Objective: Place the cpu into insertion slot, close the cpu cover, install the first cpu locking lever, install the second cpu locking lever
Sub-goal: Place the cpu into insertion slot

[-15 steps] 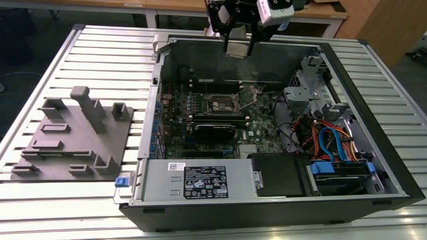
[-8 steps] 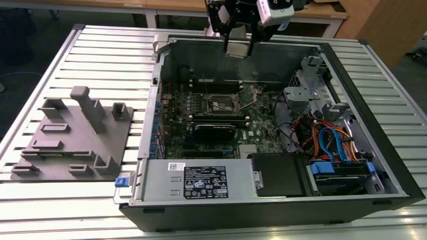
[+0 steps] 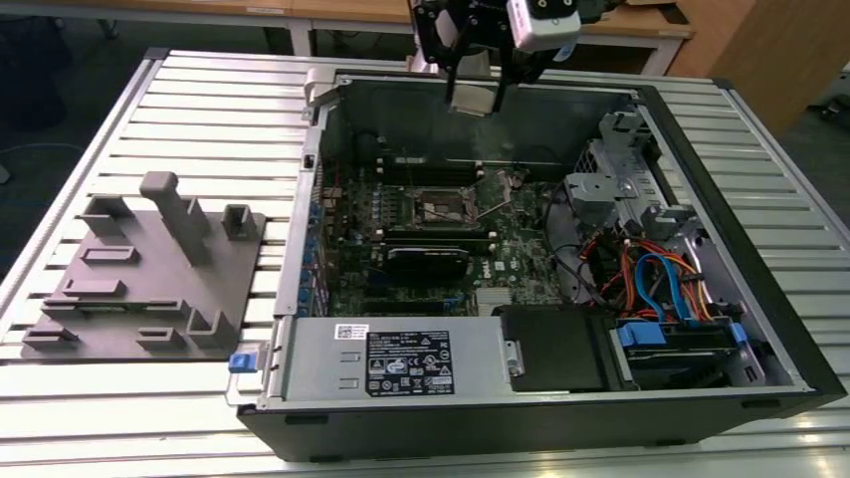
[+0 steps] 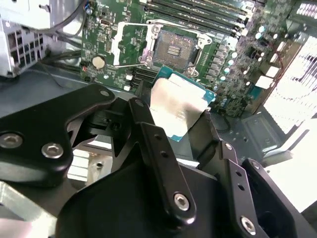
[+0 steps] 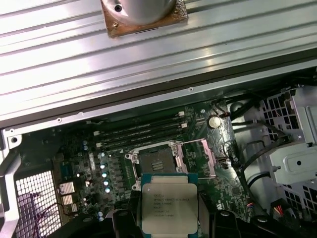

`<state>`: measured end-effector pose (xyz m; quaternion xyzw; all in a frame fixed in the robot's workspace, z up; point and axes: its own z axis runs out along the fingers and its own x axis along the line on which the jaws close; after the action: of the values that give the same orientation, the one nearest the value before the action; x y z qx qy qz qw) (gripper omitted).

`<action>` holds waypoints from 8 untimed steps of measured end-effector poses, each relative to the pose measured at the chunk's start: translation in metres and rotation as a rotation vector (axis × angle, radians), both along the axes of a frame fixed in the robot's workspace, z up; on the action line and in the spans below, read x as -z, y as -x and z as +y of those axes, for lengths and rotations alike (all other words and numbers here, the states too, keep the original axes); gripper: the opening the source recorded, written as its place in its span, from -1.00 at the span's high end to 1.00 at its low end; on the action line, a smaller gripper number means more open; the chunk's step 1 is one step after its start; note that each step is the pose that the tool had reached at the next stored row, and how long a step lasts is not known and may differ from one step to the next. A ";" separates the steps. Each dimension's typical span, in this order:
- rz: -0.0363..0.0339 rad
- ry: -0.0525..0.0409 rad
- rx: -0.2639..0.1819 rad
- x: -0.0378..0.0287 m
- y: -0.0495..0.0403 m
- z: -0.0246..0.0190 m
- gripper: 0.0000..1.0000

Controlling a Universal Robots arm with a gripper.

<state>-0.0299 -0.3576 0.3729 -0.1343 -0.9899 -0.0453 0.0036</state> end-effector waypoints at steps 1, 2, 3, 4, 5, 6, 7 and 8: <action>-0.0001 0.0000 0.018 0.0000 0.0000 0.0000 -0.08; 0.0000 0.0000 0.036 0.0001 0.0000 0.0000 -0.08; 0.0000 0.0000 0.054 0.0002 0.0000 0.0000 -0.08; 0.0000 0.0000 0.070 0.0002 0.0000 0.0000 -0.08; 0.0000 0.0000 0.077 0.0002 0.0000 0.0000 -0.08; 0.0000 -0.0001 0.078 0.0002 -0.0001 0.0000 -0.08; 0.0000 0.0000 0.078 0.0002 0.0000 0.0000 -0.08; 0.0000 -0.0001 0.079 0.0002 0.0000 0.0000 -0.08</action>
<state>-0.0299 -0.3576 0.3726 -0.1731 -0.9839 -0.0454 0.0018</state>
